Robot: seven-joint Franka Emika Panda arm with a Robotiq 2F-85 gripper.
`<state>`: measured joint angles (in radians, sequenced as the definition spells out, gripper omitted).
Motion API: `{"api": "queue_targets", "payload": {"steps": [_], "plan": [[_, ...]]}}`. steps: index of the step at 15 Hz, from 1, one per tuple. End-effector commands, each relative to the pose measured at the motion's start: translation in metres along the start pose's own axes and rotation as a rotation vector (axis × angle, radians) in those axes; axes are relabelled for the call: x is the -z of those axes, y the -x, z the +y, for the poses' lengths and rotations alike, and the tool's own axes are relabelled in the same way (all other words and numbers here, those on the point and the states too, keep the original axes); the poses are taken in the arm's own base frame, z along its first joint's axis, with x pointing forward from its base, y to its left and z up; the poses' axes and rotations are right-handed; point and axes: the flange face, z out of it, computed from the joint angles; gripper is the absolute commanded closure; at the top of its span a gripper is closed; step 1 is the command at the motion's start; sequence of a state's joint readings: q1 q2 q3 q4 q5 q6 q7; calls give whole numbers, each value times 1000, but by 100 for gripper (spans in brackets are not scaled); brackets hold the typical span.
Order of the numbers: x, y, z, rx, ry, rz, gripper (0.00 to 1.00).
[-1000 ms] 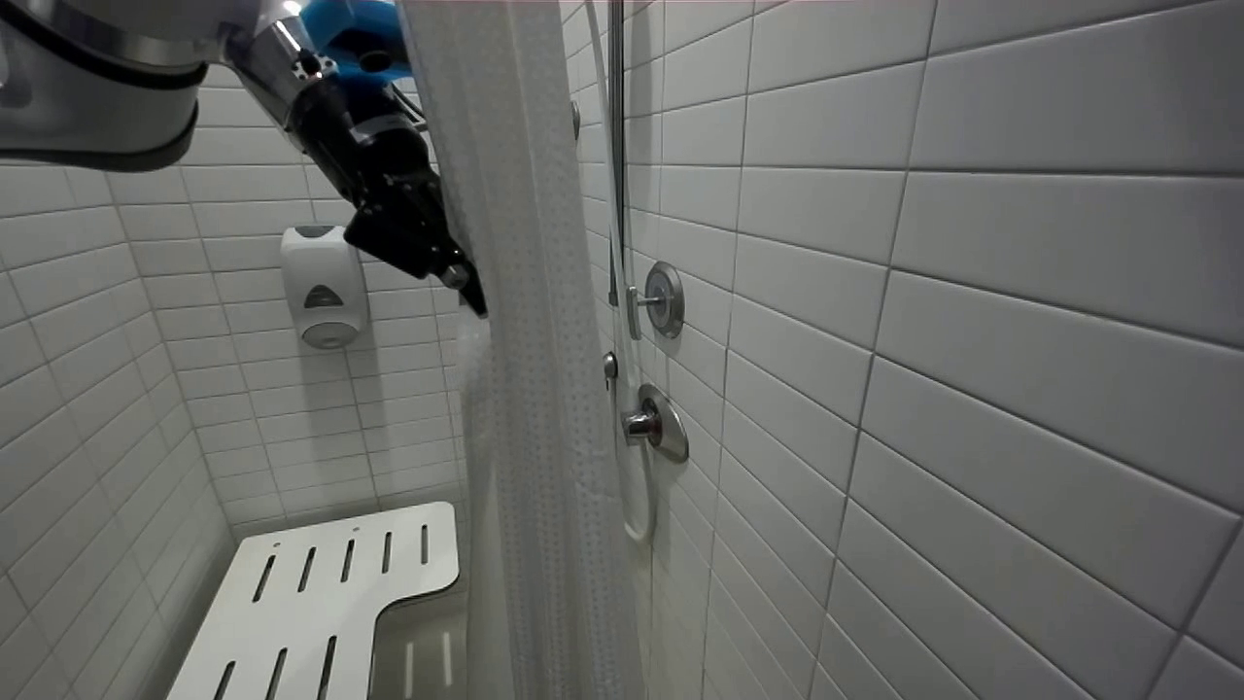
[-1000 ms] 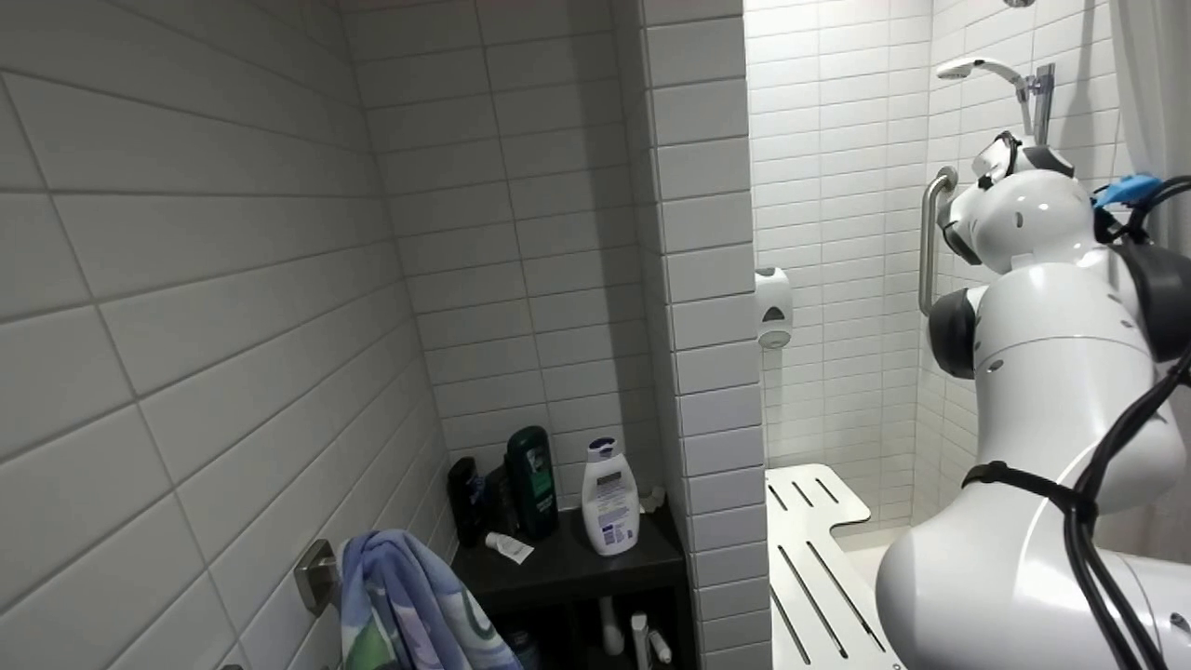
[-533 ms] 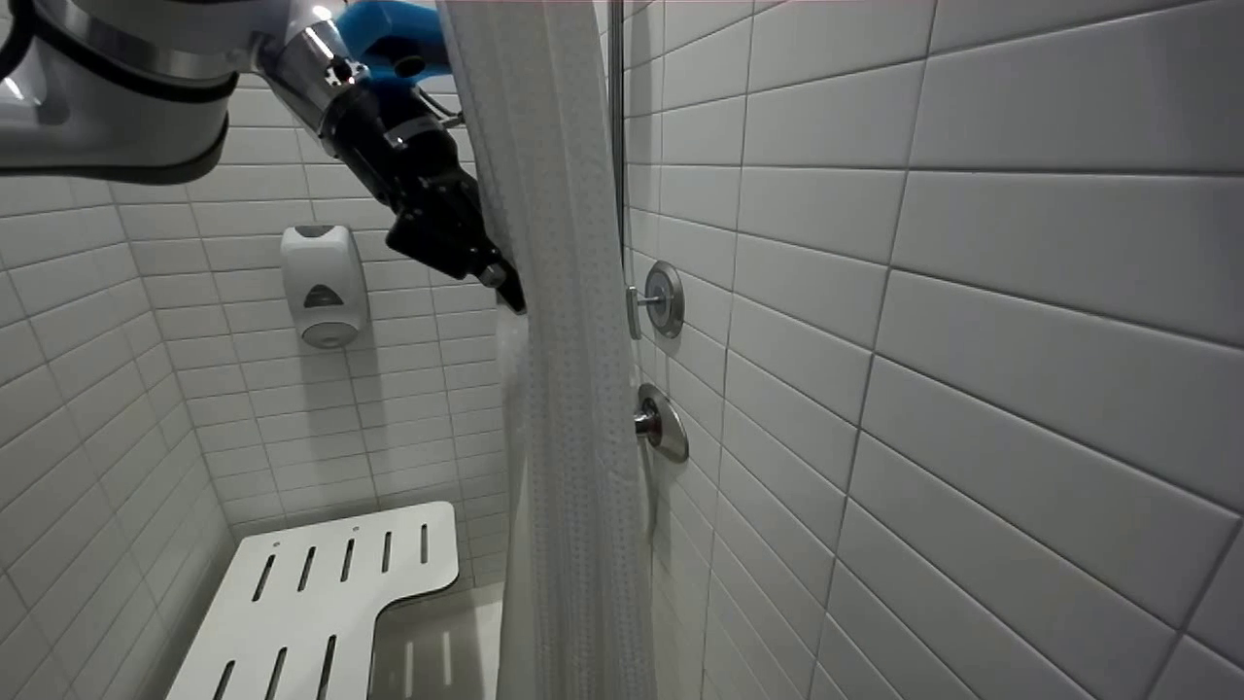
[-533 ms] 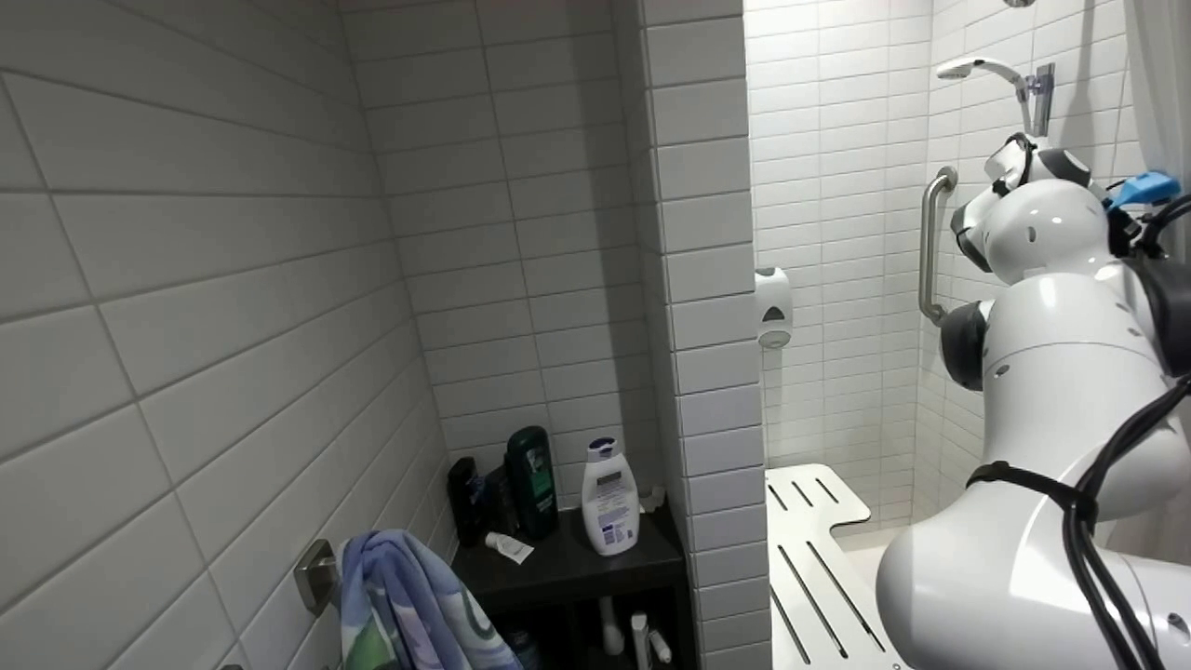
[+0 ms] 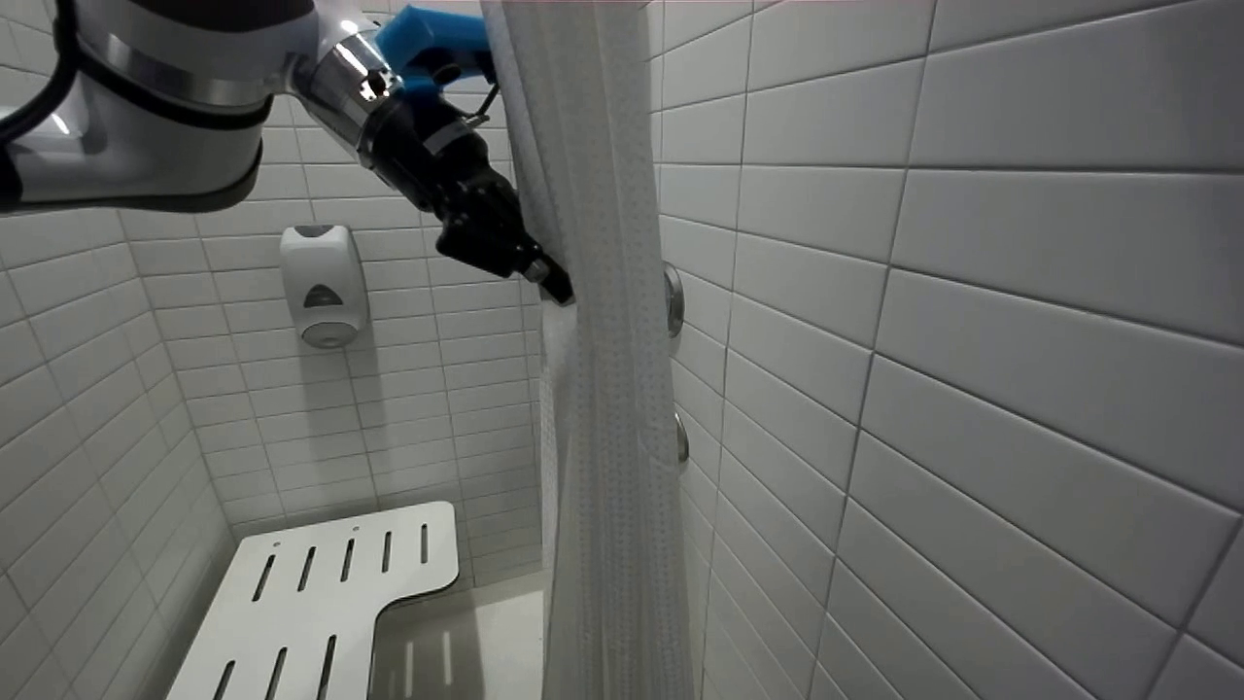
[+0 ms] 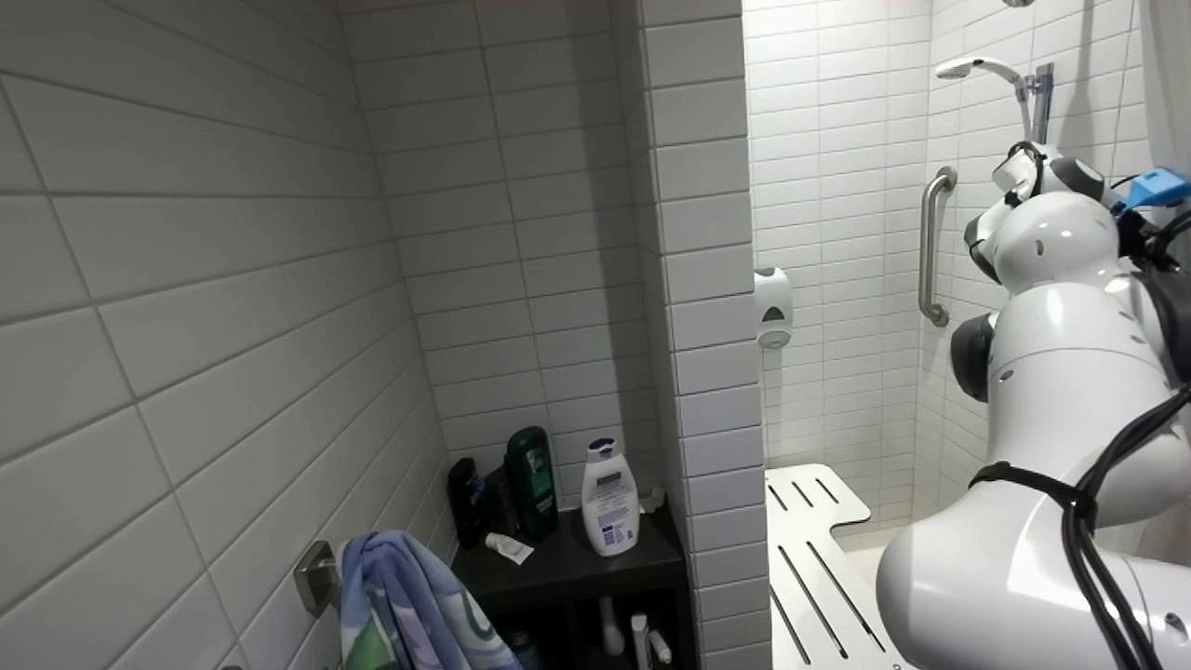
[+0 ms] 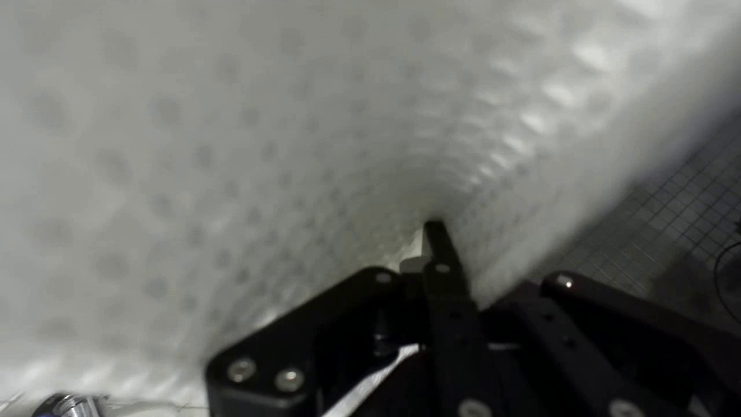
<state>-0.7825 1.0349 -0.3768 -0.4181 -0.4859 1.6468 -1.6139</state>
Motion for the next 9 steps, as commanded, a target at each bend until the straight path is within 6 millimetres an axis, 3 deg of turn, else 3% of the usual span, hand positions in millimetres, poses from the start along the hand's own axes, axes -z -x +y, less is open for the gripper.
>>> {"api": "queue_targets", "payload": {"steps": [1, 9], "plan": [[-21, -3, 5, -7, 29, -63, 100], [-35, 0, 11, 29, 63, -198, 100]]}}
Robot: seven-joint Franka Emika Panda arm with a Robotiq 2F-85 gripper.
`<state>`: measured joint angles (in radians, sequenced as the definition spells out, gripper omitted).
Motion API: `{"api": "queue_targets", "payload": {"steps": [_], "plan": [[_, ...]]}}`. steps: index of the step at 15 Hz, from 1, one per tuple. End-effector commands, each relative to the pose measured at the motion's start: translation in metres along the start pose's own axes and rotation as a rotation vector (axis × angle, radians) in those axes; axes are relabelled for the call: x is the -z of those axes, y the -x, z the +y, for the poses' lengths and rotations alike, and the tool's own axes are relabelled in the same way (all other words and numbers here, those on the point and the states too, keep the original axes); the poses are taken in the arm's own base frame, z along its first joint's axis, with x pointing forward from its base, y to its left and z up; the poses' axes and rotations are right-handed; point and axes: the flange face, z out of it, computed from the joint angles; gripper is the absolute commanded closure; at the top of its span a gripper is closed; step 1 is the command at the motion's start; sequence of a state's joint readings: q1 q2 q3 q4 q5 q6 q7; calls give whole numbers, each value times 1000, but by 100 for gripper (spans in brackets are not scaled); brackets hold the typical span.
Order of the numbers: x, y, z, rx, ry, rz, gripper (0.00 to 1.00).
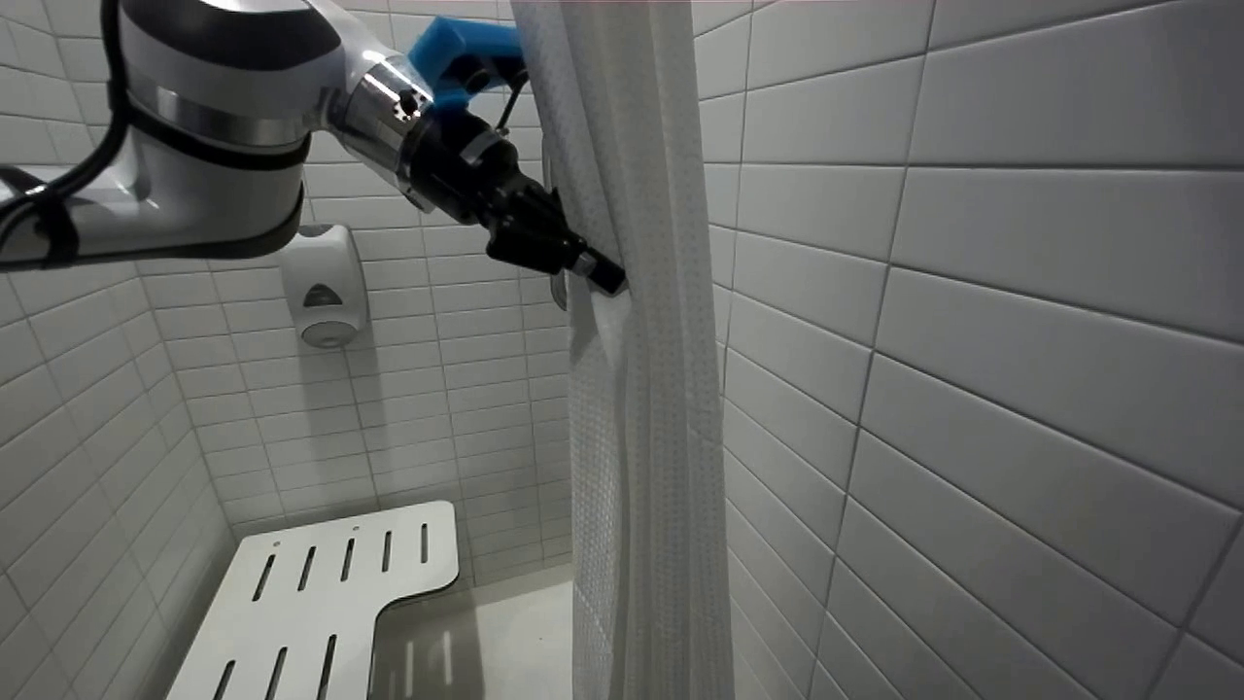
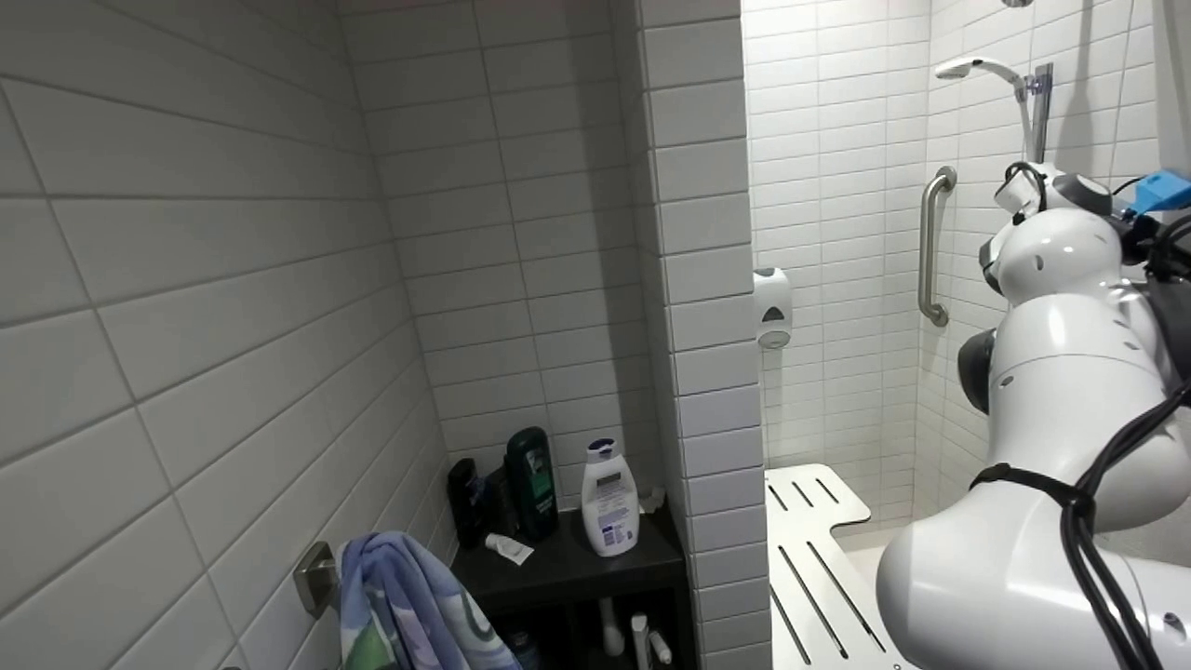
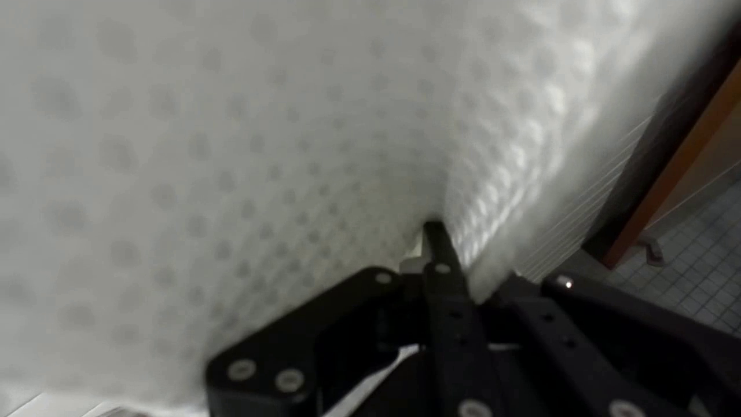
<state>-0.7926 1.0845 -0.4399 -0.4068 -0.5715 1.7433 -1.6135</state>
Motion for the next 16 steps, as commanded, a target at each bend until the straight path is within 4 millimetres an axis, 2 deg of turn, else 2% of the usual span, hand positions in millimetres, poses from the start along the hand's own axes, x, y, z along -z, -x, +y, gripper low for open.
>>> {"api": "queue_targets", "payload": {"steps": [1, 16], "plan": [[-13, -5, 2, 8, 12, -57, 100], [-36, -3, -5, -10, -58, -218, 100]]}}
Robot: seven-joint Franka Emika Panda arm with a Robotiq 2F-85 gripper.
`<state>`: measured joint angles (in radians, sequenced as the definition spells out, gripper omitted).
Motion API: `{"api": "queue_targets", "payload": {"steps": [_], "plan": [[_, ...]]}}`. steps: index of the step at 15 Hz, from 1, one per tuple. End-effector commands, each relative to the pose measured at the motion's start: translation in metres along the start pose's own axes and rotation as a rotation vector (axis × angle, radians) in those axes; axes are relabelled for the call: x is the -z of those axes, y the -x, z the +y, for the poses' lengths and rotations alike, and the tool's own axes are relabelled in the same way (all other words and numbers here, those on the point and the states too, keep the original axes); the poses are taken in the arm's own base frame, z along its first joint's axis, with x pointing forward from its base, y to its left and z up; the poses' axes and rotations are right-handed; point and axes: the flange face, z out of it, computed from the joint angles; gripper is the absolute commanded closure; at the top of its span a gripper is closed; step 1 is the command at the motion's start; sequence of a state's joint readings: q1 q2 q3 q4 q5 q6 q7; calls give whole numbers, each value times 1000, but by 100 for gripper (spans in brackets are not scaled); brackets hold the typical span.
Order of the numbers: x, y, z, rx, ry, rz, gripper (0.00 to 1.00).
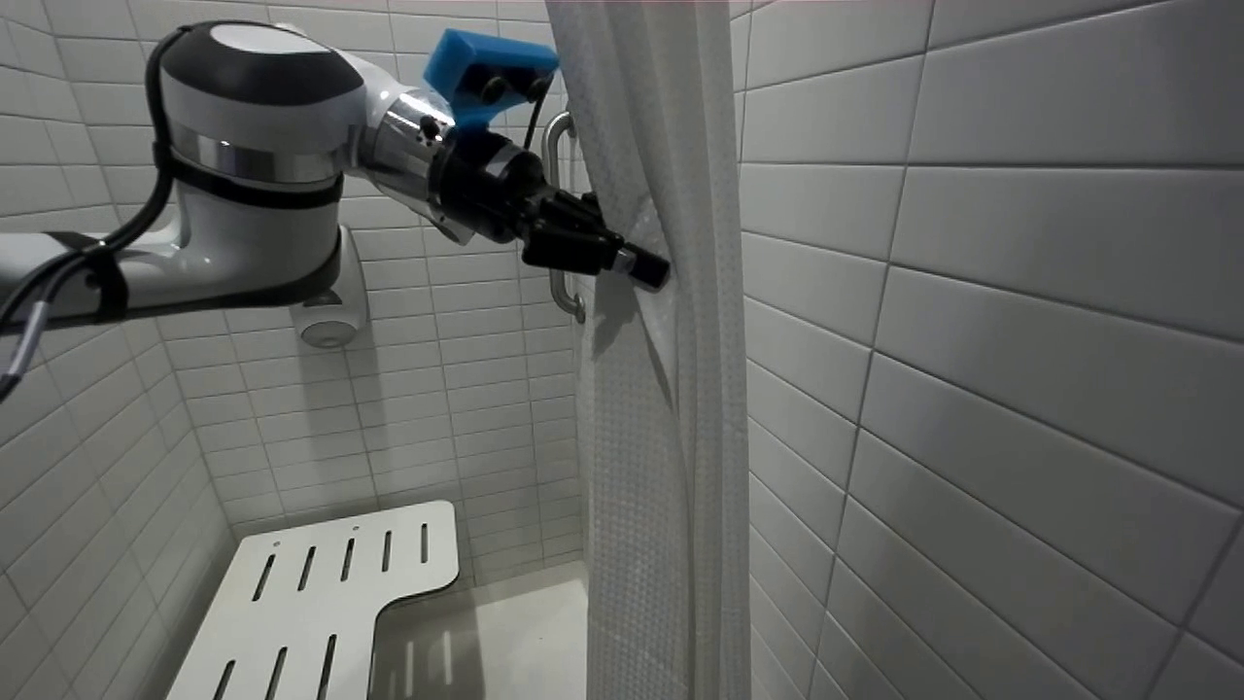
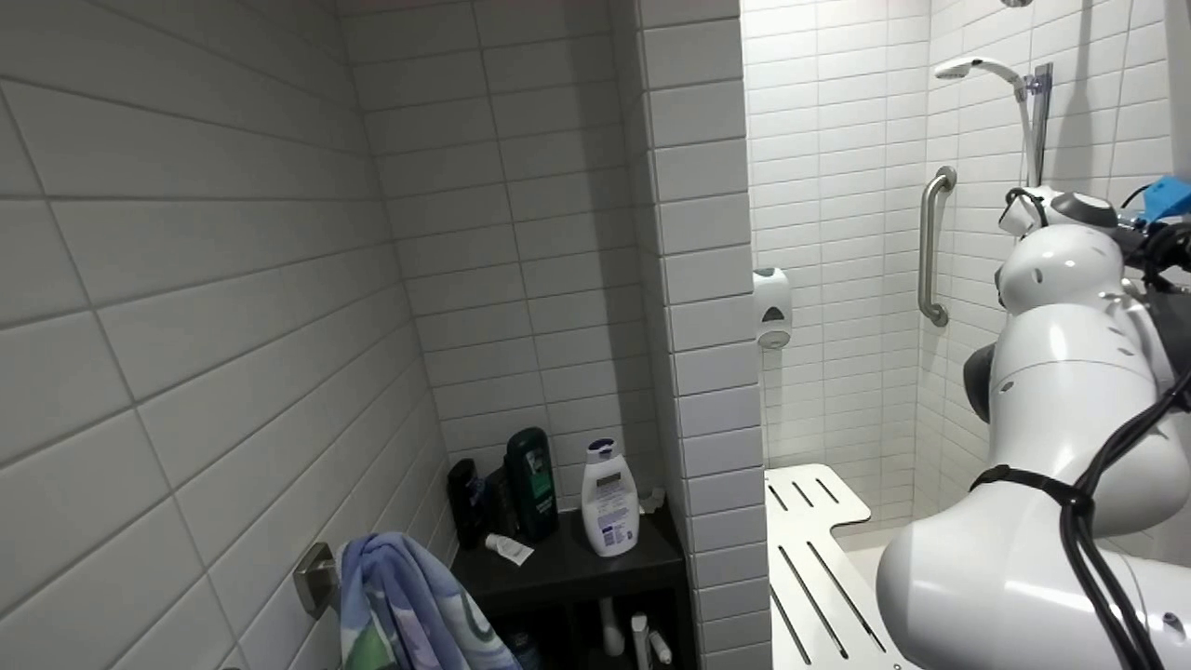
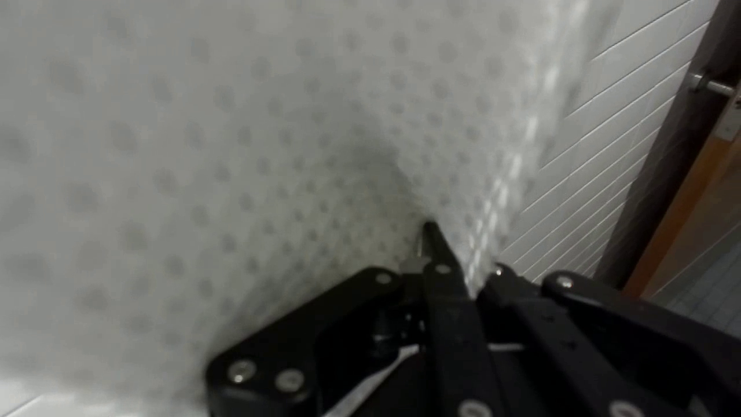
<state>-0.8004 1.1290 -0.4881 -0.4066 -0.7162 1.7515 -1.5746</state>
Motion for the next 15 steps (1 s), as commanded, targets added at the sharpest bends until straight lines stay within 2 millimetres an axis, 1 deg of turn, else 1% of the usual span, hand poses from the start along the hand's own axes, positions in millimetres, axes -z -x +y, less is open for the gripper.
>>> {"api": "queue_targets", "payload": {"steps": [1, 8, 10, 15], "plan": [[-10, -4, -3, -23, -32, -25, 100], [-16, -4, -13, -26, -113, 6, 100], [-18, -2, -15, -54, -132, -9, 100], [-19, 2, -13, -170, -103, -70, 100]]}}
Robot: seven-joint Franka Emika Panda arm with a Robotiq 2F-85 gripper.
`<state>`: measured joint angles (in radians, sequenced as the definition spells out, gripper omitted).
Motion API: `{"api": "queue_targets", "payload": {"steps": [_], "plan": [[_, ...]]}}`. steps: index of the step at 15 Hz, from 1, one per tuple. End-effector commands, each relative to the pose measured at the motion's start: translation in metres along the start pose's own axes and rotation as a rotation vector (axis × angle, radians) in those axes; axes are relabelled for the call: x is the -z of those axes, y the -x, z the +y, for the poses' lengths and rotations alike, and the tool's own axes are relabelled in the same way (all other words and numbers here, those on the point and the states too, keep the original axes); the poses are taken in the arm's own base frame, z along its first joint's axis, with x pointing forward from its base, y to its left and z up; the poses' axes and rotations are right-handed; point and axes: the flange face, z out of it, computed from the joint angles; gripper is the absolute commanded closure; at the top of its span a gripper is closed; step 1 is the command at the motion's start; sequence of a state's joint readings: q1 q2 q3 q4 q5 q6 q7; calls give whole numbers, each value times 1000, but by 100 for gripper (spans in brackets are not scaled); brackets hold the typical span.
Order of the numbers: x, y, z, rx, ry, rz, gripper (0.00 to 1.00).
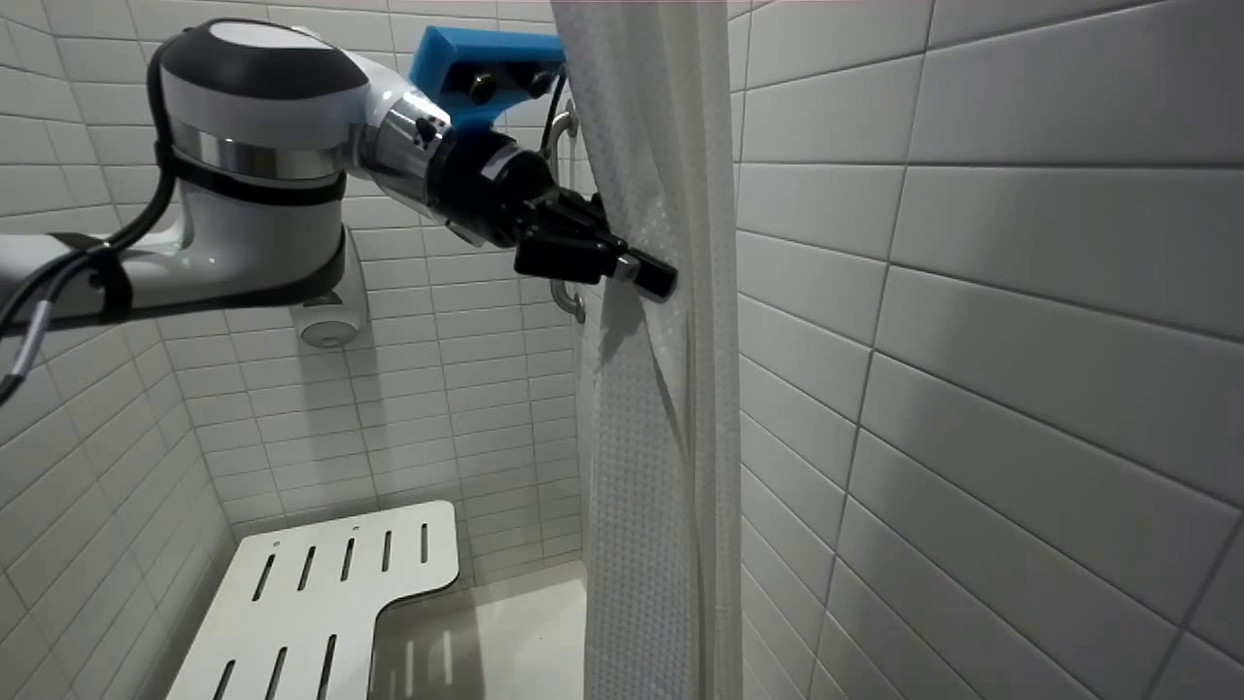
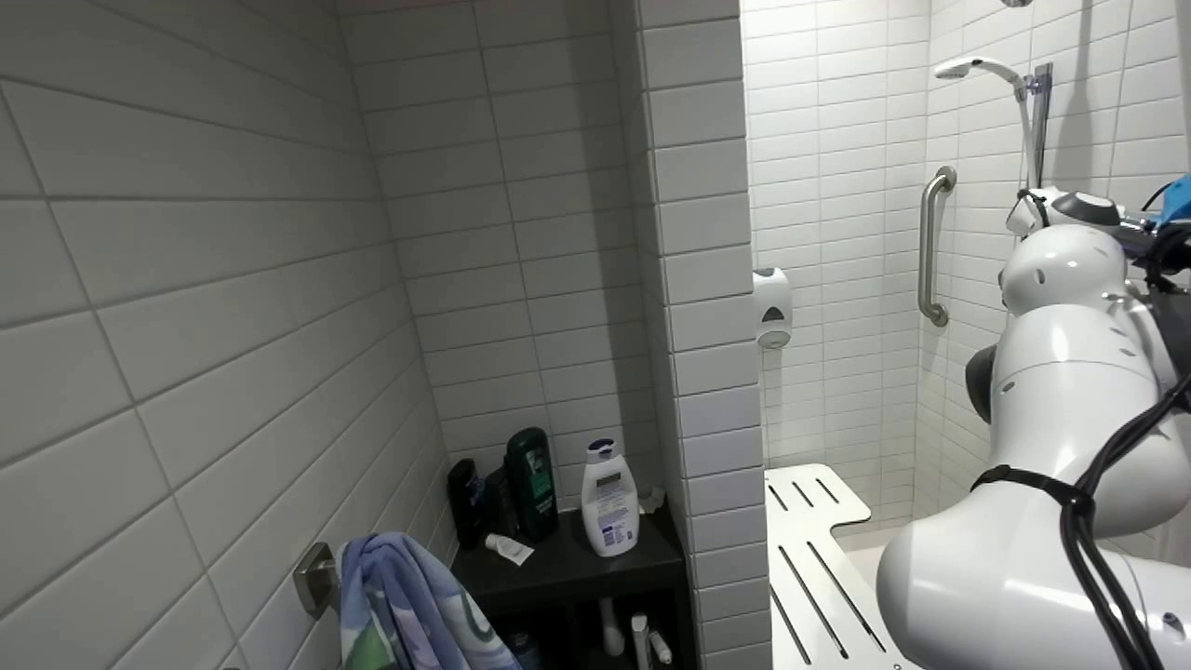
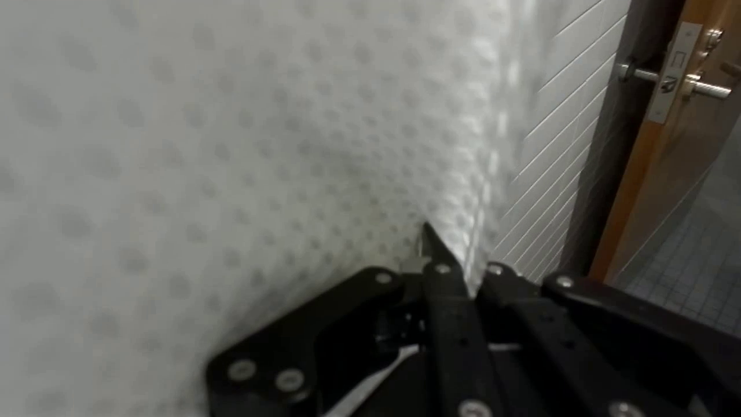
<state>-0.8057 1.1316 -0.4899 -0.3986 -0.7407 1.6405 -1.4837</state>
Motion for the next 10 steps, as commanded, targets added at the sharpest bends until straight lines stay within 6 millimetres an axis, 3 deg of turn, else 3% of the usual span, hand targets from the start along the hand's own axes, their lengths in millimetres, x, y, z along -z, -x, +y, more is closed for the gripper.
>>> {"api": "queue_targets", "payload": {"steps": [1, 5, 10], "plan": [[-7, -4, 2, -120, 17, -29, 100], [-3, -8, 3, -215, 22, 17, 100], [8, -14, 6, -107, 62, 20, 100]]}}
